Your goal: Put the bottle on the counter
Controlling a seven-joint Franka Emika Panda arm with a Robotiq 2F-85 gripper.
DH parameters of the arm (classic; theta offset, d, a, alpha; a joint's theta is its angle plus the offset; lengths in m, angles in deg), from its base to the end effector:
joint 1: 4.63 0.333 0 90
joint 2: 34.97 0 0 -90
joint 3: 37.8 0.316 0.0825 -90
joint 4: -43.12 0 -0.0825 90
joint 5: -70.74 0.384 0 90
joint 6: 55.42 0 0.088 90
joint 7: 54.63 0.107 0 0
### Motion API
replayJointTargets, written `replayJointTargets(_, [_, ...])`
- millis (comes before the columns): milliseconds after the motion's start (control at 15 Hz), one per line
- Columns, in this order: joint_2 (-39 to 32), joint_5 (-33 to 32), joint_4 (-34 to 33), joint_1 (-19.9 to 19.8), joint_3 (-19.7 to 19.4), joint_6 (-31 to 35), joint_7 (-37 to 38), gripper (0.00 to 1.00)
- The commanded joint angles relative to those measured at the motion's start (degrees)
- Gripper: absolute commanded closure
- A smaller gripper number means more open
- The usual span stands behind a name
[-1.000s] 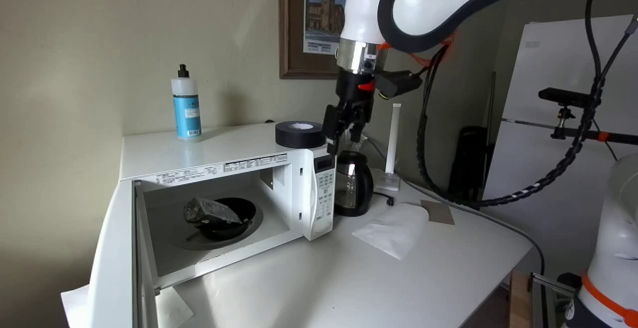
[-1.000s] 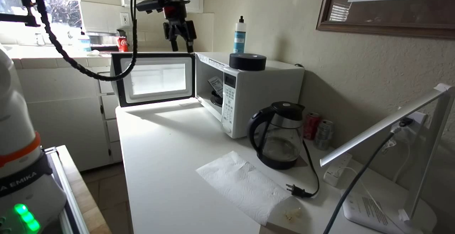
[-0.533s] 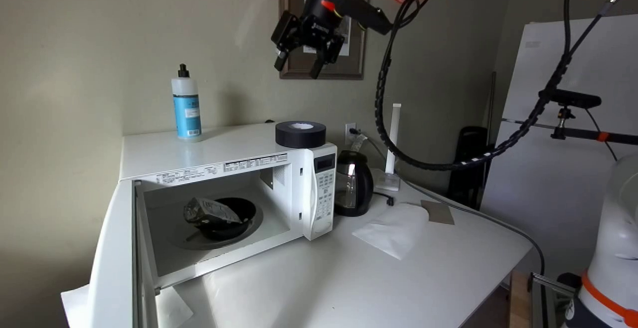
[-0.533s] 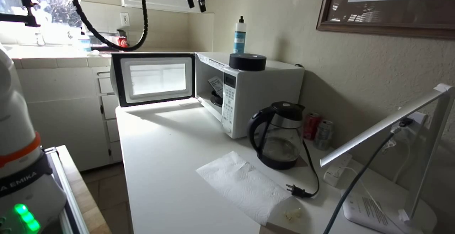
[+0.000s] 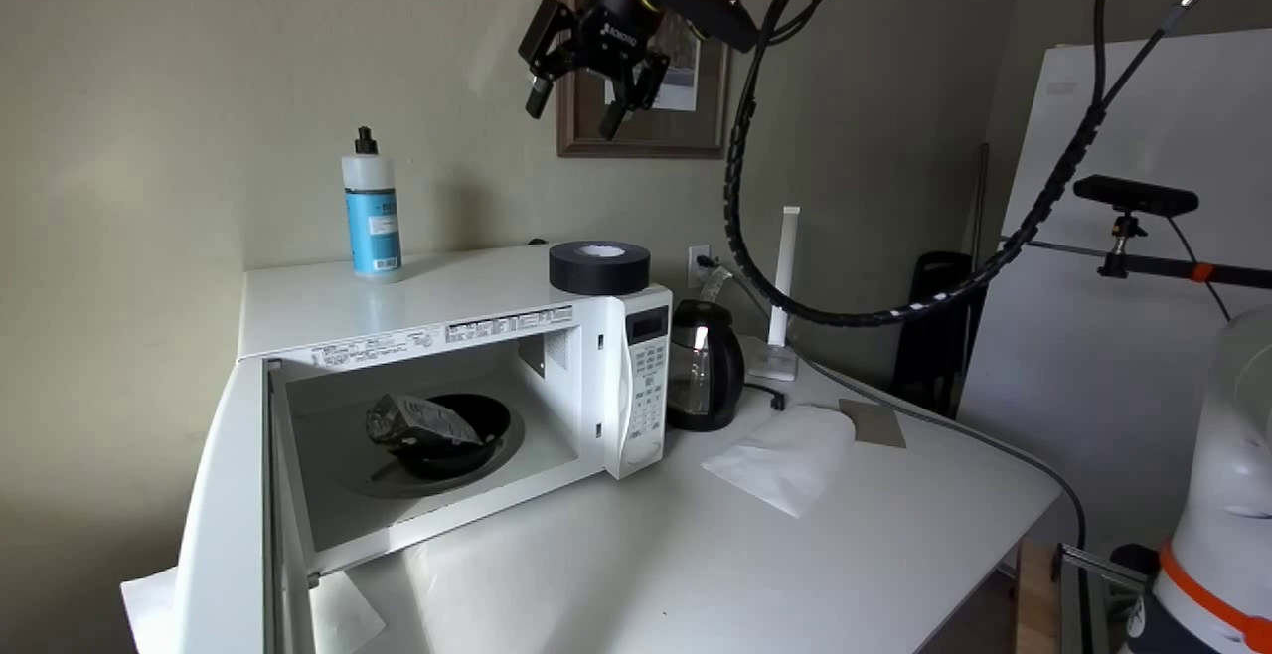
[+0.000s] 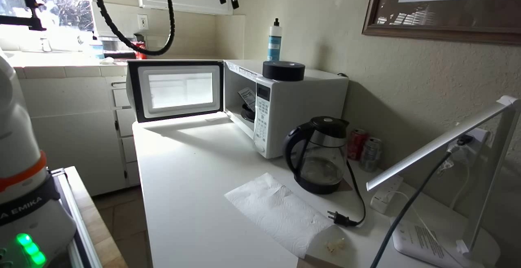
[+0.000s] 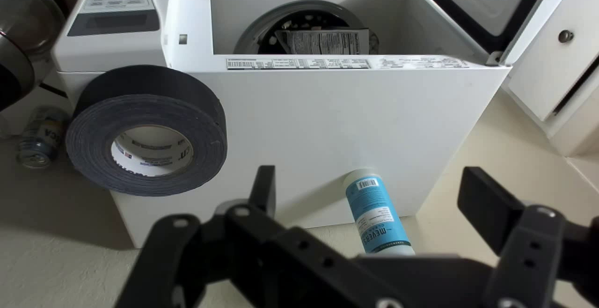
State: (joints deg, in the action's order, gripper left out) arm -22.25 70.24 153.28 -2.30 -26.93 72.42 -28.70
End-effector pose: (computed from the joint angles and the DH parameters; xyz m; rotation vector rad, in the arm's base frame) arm 0.5172 0.1317 0.6414 -2.8986 0.3085 -0.7653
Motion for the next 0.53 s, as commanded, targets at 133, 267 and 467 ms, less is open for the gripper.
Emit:
replayJointTargets(133, [-1.7, 0.1, -1.2, 0.6, -0.9, 3.1, -2.2, 0.0])
replayJointTargets(267, [-6.0, -1.7, -5.3, 0.8, -1.1, 6.9, -7.6, 0.0])
replayJointTargets(467, [-15.4, -4.3, -16.5, 1.5, -1.0, 8.1, -16.0, 0.0])
